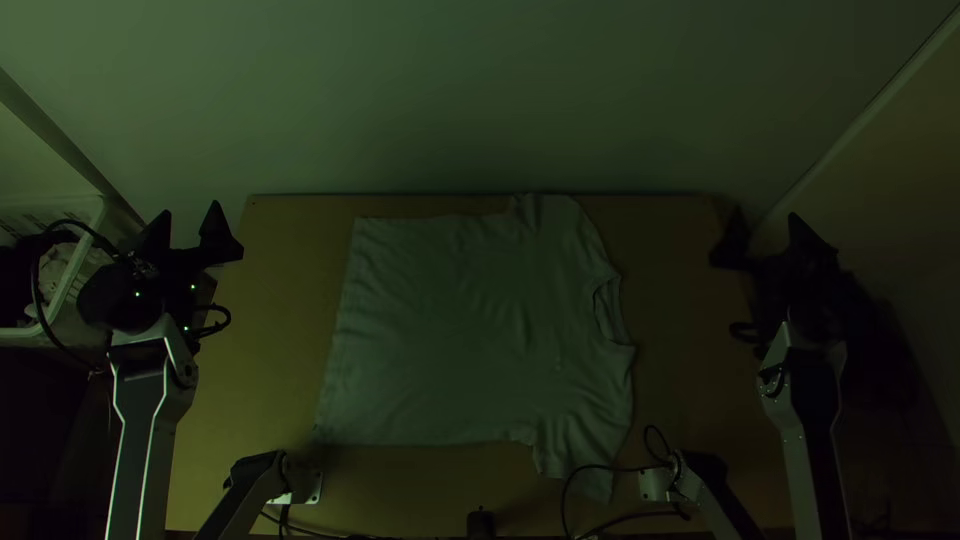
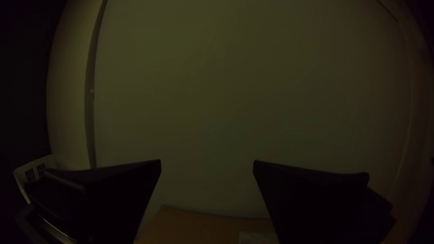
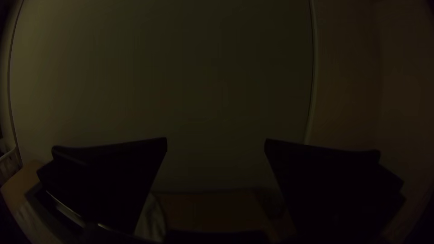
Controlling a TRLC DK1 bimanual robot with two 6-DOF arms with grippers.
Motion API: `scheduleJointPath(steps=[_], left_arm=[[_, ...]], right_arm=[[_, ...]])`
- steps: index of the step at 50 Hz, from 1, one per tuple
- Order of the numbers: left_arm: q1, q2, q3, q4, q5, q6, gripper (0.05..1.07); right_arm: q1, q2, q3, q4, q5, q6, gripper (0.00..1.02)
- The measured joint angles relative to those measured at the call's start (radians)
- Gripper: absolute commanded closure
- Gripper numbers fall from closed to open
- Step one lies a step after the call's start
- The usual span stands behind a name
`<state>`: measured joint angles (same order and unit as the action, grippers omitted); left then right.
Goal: Fold the t-shirt
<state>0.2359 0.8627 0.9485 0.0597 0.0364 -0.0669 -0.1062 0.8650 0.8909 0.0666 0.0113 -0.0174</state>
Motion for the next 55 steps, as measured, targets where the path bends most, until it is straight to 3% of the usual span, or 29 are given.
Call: scheduleJointPath(steps=[19,34,55], left_arm=[[-0.068,0.286,0.275,-0.039,0.0,0.024,0.1],[-0.118,0.518,0.472,-0.172,-0.003,0.027,0.1],[-0.185,0.811,0.639,-0.321,-0.045,0.027,0.11]], right_arm=[[0.06,0.29,0.256,-0.004,0.003,-0.014,0.03],[0.105,0.488,0.391,-0.008,0.023,-0.017,0.03],[0.153,0.765,0.548,-0.129,0.027,0.014,0.03]])
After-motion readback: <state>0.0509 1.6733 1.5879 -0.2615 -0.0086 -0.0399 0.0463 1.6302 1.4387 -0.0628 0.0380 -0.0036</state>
